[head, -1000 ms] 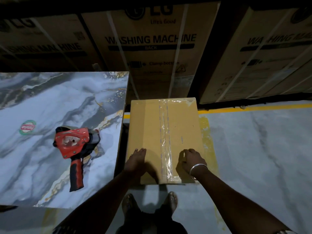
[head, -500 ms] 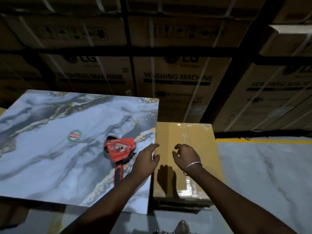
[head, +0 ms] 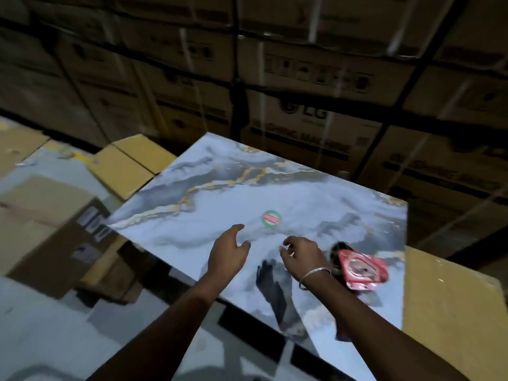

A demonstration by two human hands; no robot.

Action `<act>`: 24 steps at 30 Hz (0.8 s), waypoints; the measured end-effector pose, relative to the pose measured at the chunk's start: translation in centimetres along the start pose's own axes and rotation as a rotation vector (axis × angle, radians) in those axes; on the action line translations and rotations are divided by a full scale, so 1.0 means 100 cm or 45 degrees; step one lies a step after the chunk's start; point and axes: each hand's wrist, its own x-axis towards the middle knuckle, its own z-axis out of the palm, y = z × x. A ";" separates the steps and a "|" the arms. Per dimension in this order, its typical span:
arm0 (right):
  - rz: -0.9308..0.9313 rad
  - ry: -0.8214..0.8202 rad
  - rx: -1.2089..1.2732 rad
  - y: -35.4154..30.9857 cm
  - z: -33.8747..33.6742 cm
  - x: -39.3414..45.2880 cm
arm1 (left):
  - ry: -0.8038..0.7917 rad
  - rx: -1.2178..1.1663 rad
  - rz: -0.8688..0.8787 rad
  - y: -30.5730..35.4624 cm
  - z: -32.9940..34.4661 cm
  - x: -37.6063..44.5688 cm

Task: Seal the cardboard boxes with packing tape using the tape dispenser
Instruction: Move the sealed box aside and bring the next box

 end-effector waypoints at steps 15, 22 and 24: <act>-0.204 -0.306 -0.050 -0.172 0.117 0.177 | 0.231 -0.104 -0.386 -0.124 -0.155 0.113; -0.266 -0.404 -0.047 -0.242 0.147 0.255 | 0.331 -0.046 -0.487 -0.153 -0.223 0.175; -0.287 -0.416 -0.044 -0.261 0.152 0.279 | 0.354 -0.053 -0.493 -0.159 -0.239 0.197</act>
